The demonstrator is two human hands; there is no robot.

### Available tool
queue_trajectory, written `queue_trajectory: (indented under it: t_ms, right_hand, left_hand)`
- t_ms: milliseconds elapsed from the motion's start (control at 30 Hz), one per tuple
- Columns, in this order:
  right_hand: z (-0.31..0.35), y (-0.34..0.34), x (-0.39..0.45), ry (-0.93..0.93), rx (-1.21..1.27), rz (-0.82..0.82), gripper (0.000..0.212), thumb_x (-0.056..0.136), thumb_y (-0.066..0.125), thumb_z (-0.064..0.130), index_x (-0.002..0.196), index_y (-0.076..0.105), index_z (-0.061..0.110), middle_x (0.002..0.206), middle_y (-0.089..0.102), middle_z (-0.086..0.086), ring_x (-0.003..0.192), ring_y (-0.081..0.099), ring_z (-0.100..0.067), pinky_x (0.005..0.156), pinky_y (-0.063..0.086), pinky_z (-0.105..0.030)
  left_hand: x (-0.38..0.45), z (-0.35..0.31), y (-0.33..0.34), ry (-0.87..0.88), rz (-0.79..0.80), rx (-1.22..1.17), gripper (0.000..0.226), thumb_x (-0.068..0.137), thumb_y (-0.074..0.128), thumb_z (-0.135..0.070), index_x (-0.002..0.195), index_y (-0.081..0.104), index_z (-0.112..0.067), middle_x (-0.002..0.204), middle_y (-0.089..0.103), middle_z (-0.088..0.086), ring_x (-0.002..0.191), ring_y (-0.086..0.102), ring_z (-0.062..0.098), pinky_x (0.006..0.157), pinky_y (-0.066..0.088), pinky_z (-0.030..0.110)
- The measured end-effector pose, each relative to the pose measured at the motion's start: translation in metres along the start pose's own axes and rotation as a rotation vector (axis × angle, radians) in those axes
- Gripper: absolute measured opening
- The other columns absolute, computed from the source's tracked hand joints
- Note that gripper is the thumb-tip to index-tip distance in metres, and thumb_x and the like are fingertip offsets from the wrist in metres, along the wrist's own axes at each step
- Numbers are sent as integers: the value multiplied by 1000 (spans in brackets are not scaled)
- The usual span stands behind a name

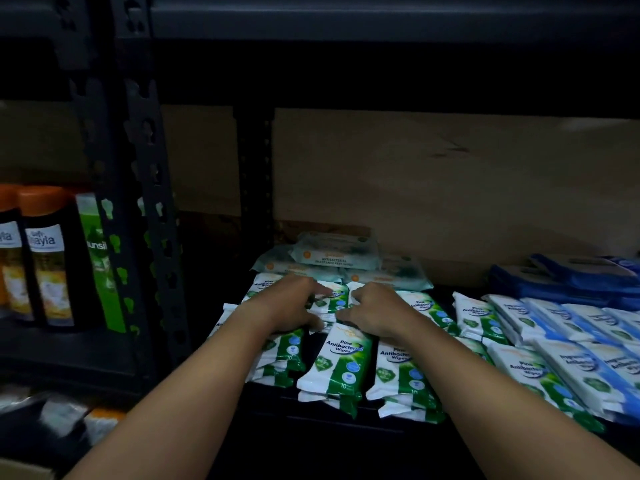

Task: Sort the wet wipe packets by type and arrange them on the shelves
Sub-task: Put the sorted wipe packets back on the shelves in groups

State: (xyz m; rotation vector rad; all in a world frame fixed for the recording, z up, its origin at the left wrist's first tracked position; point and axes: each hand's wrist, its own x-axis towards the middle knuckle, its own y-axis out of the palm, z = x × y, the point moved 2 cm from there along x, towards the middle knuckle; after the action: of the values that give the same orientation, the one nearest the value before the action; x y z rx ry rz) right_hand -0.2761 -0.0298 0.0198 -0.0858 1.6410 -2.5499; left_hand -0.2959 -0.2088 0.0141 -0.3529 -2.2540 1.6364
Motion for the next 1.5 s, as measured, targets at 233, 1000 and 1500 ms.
queue_trajectory:
  t_ms: [233,1000,1500]
  right_hand:
    - [-15,-11,-19,-53,145,54,87,88,66,59,157,33,18,163,31,-3,146,35,-23,113,32,-31]
    - [-47,-20,-97,-282,-85,234,84,54,91,59,118,38,47,127,42,23,121,42,-8,106,40,-37]
    - [-33,1,-117,-240,-213,269,104,93,65,50,151,-21,52,153,-45,18,147,-35,-20,122,24,-47]
  left_hand:
    - [-55,10,-9,1,-236,-181,60,89,61,-64,143,51,-39,146,48,-16,136,46,12,113,39,42]
    - [-100,-60,11,411,-13,79,70,76,68,-74,135,62,-38,147,51,-15,134,45,1,108,44,30]
    - [-116,-22,15,-42,-65,432,113,50,13,-111,148,-16,-61,166,-13,-15,153,-22,23,115,-15,67]
